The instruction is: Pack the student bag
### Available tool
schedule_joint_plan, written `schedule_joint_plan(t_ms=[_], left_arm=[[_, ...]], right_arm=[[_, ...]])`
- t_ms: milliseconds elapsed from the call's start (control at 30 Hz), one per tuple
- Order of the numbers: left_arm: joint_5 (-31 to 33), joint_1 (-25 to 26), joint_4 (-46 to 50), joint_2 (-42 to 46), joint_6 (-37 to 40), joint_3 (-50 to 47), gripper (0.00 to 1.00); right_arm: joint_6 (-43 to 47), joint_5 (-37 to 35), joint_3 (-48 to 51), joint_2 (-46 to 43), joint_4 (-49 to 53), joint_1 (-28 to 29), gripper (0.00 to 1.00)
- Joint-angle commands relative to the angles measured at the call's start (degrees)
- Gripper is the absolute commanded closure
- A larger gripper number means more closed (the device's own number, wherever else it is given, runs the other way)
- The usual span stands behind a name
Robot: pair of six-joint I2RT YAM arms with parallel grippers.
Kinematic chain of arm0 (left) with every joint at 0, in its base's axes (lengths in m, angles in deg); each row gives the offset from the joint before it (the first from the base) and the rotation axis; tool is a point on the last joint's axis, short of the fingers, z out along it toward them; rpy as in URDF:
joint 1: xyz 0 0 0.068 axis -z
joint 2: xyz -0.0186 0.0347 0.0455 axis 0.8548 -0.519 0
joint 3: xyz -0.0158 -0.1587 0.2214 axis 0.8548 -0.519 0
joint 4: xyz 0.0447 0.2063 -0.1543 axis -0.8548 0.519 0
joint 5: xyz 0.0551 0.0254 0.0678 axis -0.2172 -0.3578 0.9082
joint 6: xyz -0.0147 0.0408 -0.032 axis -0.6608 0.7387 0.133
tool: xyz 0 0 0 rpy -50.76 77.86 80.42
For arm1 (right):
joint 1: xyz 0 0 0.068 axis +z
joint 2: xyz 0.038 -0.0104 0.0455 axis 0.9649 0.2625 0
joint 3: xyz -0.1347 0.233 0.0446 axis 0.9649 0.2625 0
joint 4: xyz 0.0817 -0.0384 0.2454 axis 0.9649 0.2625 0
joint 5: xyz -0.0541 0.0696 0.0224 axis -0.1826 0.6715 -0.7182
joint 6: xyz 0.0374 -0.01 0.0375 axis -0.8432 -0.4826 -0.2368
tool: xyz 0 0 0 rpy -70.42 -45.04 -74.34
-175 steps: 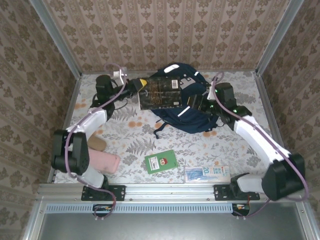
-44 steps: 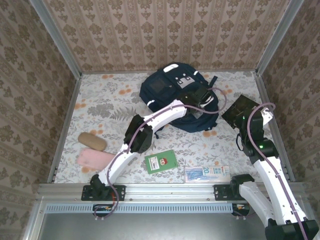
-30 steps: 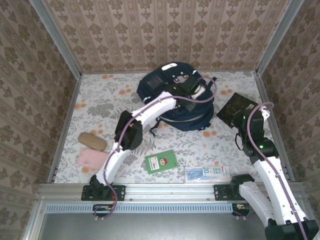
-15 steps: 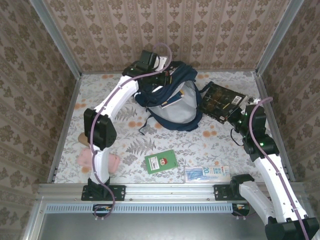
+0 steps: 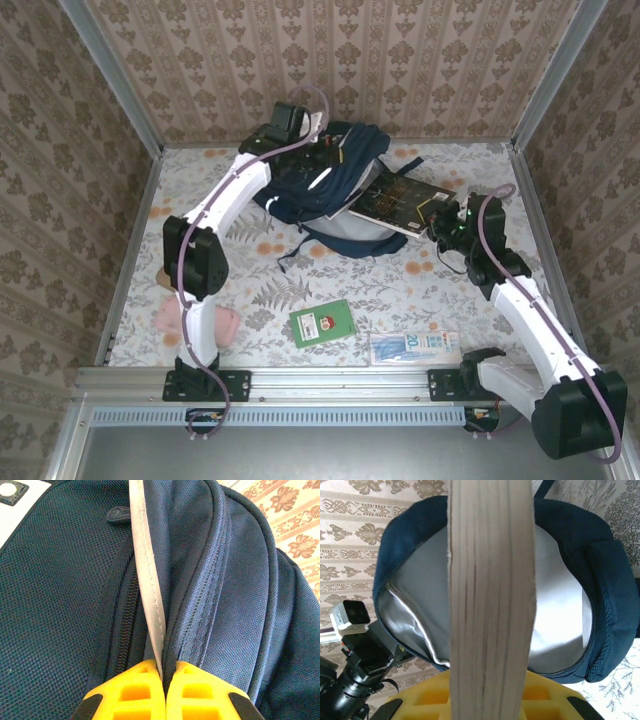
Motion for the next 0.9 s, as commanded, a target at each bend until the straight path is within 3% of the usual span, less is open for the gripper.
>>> schedule_joint_plan(t_ms=[0,133,433,600,733,867], left_arm=[[-3.6,-1.2,-5.5,6.4,-3.1,0.6,1.0],[-5.1,-1.7,-5.7,6.8,-3.6,0.3,1.0],[-7.3,-2.2,-7.1,7.3,-5.0,-0.5,1.0],[-8.3,-2.4,-8.1,7.0,-6.0,-1.0,1.0],[-8.3,-2.5,-9.5,6.4,-7.0,-1.1,1.0],[-8.4,-2.5,-9.9,5.3,-7.6,-0.6,1.0]], right_arm=[[0.1,-1.0,-1.2,2.0,-10.4,0.9,1.0],[6.2,1.0,-3.2,8.7,-14.1,2.4,1.0],[9.0,3.1,-9.4,27.3,-30.7,9.4,1.0],[11.6,0.0,-17.8,37.0,-30.0,14.9,1.0],[11.4,-2.0,-21.8,45.7,-31.0,16.9,1.0],[6.3,-0.9,-23.4,54.1,-38.3,19.0,1.0]])
